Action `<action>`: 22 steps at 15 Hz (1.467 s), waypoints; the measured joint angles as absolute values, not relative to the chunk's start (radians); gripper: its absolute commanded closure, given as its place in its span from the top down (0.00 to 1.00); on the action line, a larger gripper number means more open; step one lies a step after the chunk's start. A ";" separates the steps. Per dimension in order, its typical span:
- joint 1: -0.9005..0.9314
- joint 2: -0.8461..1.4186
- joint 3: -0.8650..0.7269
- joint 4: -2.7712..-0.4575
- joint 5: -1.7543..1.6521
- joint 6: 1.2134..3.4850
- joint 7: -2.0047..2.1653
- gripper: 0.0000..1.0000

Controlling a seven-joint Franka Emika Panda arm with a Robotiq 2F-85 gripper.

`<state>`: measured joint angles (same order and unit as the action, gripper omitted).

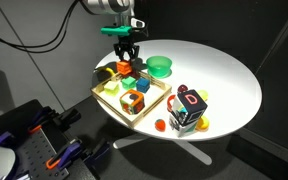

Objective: Put the orange block onto the tray

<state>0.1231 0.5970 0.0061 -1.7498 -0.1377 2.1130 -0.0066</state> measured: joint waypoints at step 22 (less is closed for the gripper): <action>0.040 0.280 -0.006 -2.323 -0.131 2.528 -0.008 0.31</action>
